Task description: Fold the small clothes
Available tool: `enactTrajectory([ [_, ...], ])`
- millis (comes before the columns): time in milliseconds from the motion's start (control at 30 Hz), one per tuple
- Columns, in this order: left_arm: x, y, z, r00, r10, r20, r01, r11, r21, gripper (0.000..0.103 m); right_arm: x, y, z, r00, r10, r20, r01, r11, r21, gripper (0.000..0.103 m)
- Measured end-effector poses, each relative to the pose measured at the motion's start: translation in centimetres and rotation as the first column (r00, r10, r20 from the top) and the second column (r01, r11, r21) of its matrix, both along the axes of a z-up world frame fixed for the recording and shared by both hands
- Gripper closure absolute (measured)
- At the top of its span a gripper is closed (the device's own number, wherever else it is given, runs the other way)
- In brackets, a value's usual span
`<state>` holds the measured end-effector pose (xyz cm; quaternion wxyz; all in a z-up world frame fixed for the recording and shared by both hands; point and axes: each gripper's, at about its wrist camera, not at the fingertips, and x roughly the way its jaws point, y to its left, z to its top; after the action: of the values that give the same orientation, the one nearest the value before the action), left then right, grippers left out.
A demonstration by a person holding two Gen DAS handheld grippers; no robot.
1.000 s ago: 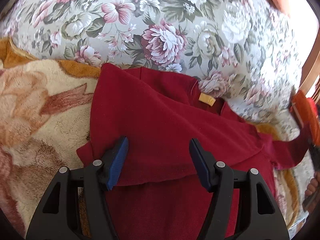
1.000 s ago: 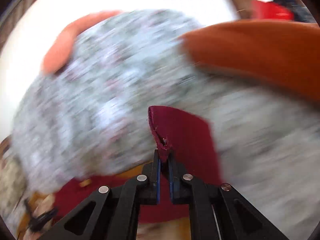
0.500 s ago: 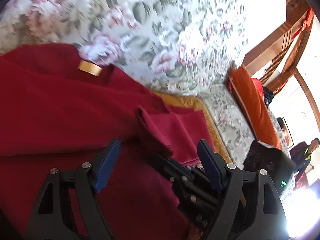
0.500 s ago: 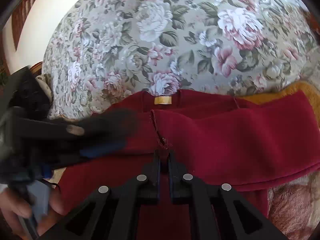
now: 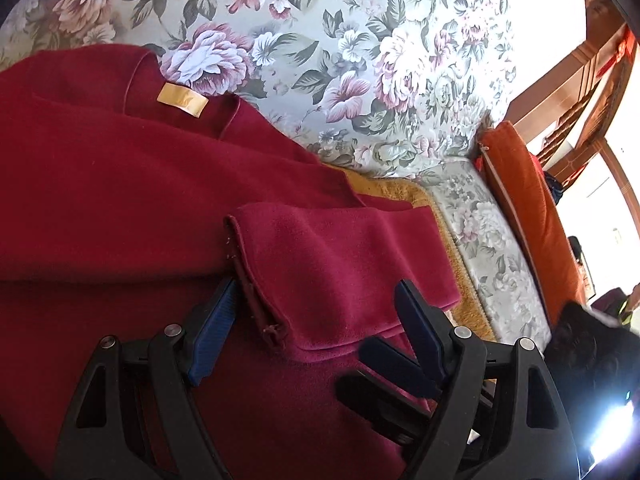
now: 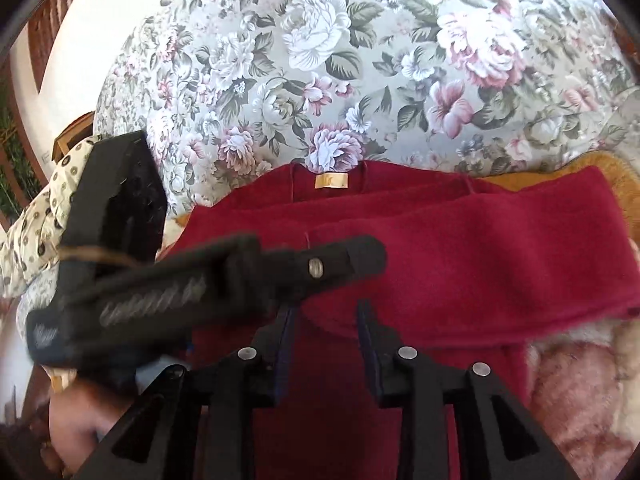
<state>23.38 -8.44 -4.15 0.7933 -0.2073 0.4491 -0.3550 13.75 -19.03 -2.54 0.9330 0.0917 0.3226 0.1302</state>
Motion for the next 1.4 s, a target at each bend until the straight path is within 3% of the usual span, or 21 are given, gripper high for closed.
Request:
enactTrajectory([
  [100, -0.1, 0.2, 0.0, 0.999, 0.043, 0.017, -0.043, 0.999, 0.012, 0.024, -2.0, -1.3, -0.2, 0.999, -0.045, 0.002, 0.045, 0.999, -0.017, 0.073],
  [167, 0.0, 0.3, -0.1, 0.997, 0.069, 0.016, -0.069, 0.997, 0.03, 0.036, -2.7, -2.2, -0.7, 0.997, -0.078, -0.002, 0.078, 0.997, 0.002, 0.073],
  [233, 0.1, 0.1, -0.3, 0.996, 0.084, 0.007, -0.084, 0.994, 0.069, 0.063, -3.1, -3.4, -1.1, 0.994, -0.113, -0.01, 0.113, 0.992, 0.052, 0.073],
  [267, 0.1, 0.0, -0.3, 0.996, 0.089, 0.001, -0.088, 0.992, 0.087, 0.071, -3.1, -3.7, -1.1, 0.992, -0.126, -0.01, 0.126, 0.99, 0.068, 0.073],
  [300, 0.1, -0.2, -0.3, 0.996, 0.093, 0.001, -0.093, 0.989, 0.115, 0.088, -3.2, -4.3, -1.2, 0.99, -0.143, -0.012, 0.144, 0.985, 0.092, 0.073],
  [333, 0.0, -0.4, -0.2, 0.995, 0.095, 0.004, -0.095, 0.985, 0.141, 0.094, -3.2, -4.8, -1.3, 0.986, -0.163, -0.018, 0.164, 0.98, 0.113, 0.073],
  [400, -0.5, -0.9, 0.9, 0.996, 0.081, 0.041, -0.087, 0.982, 0.167, 0.096, -3.4, -5.4, -1.5, 0.983, -0.181, -0.024, 0.182, 0.974, 0.135, 0.073],
  [533, -0.9, -2.4, 6.6, 0.987, 0.023, 0.156, -0.041, 0.993, 0.114, 0.096, -3.5, -5.5, -1.5, 0.982, -0.186, -0.021, 0.187, 0.975, 0.123, 0.073],
  [667, 0.4, -2.9, 13.6, 0.956, 0.026, 0.293, -0.049, 0.996, 0.071, 0.096, -3.0, -5.1, -1.6, 0.983, -0.181, -0.037, 0.183, 0.979, 0.094, 0.073],
  [767, 2.7, -0.6, 16.4, 0.946, 0.084, 0.313, -0.103, 0.994, 0.043, 0.096, -3.0, -5.2, -1.7, 0.983, -0.18, -0.036, 0.182, 0.978, 0.101, 0.073],
  [867, 4.6, 3.3, 17.4, 0.938, 0.161, 0.306, -0.176, 0.984, 0.024, 0.096, -3.0, -5.1, -1.8, 0.983, -0.179, -0.039, 0.182, 0.978, 0.099, 0.073],
  [933, 5.4, 5.5, 16.5, 0.944, 0.195, 0.267, -0.211, 0.977, 0.03, 0.096, -3.1, -5.1, -1.9, 0.983, -0.178, -0.039, 0.181, 0.979, 0.097, 0.073],
  [1067, 6.5, 6.3, 12.1, 0.981, 0.151, 0.122, -0.158, 0.986, 0.046, 0.095, -3.0, -4.8, -1.9, 0.983, -0.18, -0.036, 0.182, 0.98, 0.083, 0.073],
  [1100, 6.5, 5.4, 10.3, 0.989, 0.116, 0.088, -0.122, 0.99, 0.068, 0.086, -2.9, -4.8, -1.9, 0.983, -0.18, -0.035, 0.182, 0.98, 0.079, 0.073],
  [1133, 6.2, 4.5, 9.2, 0.992, 0.095, 0.078, -0.101, 0.991, 0.087, 0.069, -2.9, -4.8, -1.9, 0.983, -0.18, -0.035, 0.182, 0.98, 0.075, 0.073],
  [1200, 5.4, 2.4, 6.5, 0.996, 0.051, 0.073, -0.06, 0.989, 0.135, 0.052, -2.8, -4.9, -1.9, 0.984, -0.177, -0.038, 0.179, 0.981, 0.076, 0.073],
  [1300, 4.4, -0.1, 2.7, 0.999, 0.002, 0.039, -0.009, 0.984, 0.179, 0.052, -2.9, -5.1, -2.0, 0.984, -0.174, -0.04, 0.177, 0.98, 0.087, 0.073],
  [1400, 4.0, -1.4, 0.2, 1.0, -0.001, -0.002, 0.001, 0.984, 0.177, 0.052, -2.8, -5.3, -2.1, 0.985, -0.17, -0.04, 0.173, 0.98, 0.096, 0.073],
])
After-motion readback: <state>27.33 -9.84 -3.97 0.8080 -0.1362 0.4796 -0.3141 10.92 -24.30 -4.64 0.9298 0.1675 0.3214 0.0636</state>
